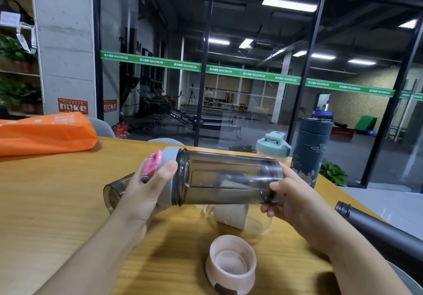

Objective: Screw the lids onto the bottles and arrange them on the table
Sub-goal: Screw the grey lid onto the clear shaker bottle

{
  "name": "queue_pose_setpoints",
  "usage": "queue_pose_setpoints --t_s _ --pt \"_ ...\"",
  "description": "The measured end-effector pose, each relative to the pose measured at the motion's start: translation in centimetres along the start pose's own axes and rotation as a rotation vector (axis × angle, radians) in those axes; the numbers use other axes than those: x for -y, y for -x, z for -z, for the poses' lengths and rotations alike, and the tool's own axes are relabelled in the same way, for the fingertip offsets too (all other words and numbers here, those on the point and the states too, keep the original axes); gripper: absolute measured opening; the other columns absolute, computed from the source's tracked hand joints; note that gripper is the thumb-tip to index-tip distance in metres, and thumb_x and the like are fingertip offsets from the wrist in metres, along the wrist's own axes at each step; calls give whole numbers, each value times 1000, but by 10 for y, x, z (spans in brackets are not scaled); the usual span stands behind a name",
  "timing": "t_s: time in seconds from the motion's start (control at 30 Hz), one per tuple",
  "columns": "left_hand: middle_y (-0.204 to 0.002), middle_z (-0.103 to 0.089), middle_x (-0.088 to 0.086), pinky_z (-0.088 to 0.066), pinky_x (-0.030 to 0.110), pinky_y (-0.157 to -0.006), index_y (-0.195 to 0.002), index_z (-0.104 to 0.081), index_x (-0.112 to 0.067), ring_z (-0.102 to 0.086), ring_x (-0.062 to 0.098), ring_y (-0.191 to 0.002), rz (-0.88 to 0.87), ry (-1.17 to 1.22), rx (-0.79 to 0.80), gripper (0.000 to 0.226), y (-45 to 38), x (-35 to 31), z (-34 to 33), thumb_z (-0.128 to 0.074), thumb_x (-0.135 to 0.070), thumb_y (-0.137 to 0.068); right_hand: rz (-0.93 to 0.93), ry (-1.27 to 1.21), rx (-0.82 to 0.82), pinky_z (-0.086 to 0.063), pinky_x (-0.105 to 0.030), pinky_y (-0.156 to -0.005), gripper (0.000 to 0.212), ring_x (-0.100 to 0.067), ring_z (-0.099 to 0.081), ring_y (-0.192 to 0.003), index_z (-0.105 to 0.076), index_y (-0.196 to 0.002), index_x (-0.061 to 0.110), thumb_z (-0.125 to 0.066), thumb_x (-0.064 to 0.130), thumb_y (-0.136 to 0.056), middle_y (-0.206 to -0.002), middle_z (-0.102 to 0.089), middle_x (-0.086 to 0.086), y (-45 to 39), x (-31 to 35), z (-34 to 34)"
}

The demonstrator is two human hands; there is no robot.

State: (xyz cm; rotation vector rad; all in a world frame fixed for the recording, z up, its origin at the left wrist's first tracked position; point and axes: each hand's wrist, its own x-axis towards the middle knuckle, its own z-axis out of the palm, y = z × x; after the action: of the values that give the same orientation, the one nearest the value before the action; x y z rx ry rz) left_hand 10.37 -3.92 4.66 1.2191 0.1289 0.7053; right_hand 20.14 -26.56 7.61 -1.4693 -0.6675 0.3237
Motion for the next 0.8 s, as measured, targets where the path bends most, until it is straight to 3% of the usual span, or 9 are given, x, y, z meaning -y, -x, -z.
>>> queue_pose_setpoints --t_s 0.17,0.4,0.57,0.67,0.8 --pt "-98 -69 -11 -52 43 -83 -90 -53 -53 -63 14 -90 -8 -2 -1 59 2 -2 0 -74 -55 -34 -10 28 6 -48 -23 -47 35 -21 -54 -55 -66 -105 20 -56 26 -72 -84 -67 -9 5 2 1" --pt "-101 -64 -14 -51 44 -84 -105 -46 -49 -62 12 -91 -14 32 -5 67 1 -2 -1 -77 -46 -46 -39 118 -37 -46 -23 -45 45 -19 -55 -52 -63 -109 15 -60 40 -72 -85 -65 -8 7 3 2" --pt "-112 -64 -12 -53 43 -83 -100 -49 -52 -62 13 -98 -18 29 18 70 2 -3 0 -73 -54 -34 -61 144 -93 -41 -22 -41 50 -17 -51 -48 -64 -100 13 -72 52 -71 -85 -60 -12 6 4 0" --pt "-108 -61 -19 -52 40 -82 -99 -47 -51 -61 8 -98 -26 33 32 71 3 -4 -2 -73 -53 -33 -96 177 -135 -38 -23 -40 67 -17 -49 -46 -62 -101 11 -55 64 -60 -85 -61 -13 5 3 -1" --pt "-105 -65 -17 -52 40 -82 -93 -50 -52 -63 11 -97 -11 35 31 64 3 -3 -2 -73 -52 -33 -113 188 -155 -41 -27 -46 63 -19 -52 -50 -63 -98 15 -48 67 -65 -83 -63 -13 2 0 -3"
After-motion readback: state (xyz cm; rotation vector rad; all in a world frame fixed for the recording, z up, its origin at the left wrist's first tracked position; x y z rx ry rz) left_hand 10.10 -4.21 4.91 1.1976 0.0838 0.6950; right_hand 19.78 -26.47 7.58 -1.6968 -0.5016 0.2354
